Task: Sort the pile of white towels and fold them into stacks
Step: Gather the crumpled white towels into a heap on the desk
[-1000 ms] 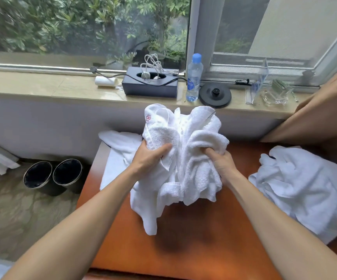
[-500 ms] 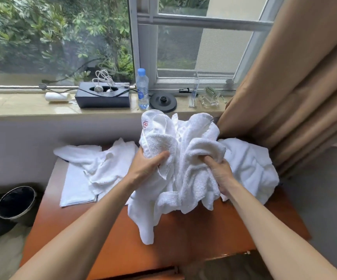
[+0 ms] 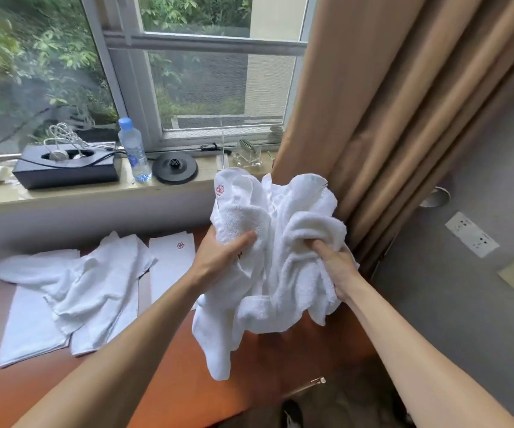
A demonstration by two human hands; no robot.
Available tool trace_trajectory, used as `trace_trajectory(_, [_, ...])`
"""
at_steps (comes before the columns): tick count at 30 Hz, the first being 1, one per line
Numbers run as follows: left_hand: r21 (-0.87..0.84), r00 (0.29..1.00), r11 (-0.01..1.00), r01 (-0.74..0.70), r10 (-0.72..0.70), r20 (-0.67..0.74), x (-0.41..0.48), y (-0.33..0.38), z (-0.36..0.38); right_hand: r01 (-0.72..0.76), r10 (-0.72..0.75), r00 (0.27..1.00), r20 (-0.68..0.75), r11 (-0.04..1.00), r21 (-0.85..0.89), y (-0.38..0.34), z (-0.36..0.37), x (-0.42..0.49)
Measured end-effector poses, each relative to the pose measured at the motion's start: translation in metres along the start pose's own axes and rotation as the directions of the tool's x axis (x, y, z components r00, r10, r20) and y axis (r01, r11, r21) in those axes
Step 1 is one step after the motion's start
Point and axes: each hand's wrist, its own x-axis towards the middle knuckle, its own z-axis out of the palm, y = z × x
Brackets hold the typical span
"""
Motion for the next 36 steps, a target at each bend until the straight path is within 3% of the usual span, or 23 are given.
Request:
trace_trajectory(8, [-0.08, 0.996, 0.997, 0.015, -0.022, -0.085, 0.056, 0.0, 0.102, 0.055, -0.049, 0.997, 0.064, 0.993, -0.102, -0.046, -0.092, 0.085])
trace_trajectory(13, [-0.052, 0.969, 0.982, 0.18, -0.186, -0.165, 0.081, -0.063, 0.154, 0.047, -0.005, 0.993, 0.12, 0.934, -0.353, -0.017, -0.128, 0.145])
trace_trajectory(17, [0.14, 0.867, 0.873, 0.467, -0.422, -0.264, 0.079, -0.14, 0.189, 0.09, 0.002, 0.99, 0.139, 0.751, -0.654, 0.04, -0.14, 0.17])
trace_trajectory(19, [0.145, 0.8, 0.815, 0.561, -0.488, -0.349, 0.078, -0.17, 0.197, 0.068, 0.056, 0.988, 0.141, 0.668, -0.741, 0.059, -0.14, 0.182])
trace_trajectory(26, [0.174, 0.655, 0.669, 0.723, -0.582, -0.482, 0.082, -0.211, 0.173, 0.028, 0.11, 0.987, 0.114, 0.584, -0.812, 0.088, -0.161, 0.218])
trace_trajectory(29, [0.15, 0.671, 0.707, 0.691, -0.551, -0.496, 0.086, -0.213, 0.166, 0.08, 0.056, 0.989, 0.134, 0.56, -0.825, 0.099, -0.153, 0.212])
trace_trajectory(32, [0.152, 0.718, 0.801, 0.579, -0.413, -0.56, 0.103, -0.203, 0.165, 0.104, -0.019, 0.993, 0.116, 0.599, -0.794, 0.1, -0.143, 0.211])
trace_trajectory(36, [0.189, 0.756, 0.854, 0.484, -0.299, -0.582, 0.118, -0.195, 0.16, 0.106, -0.034, 0.994, 0.102, 0.486, -0.868, 0.114, -0.129, 0.212])
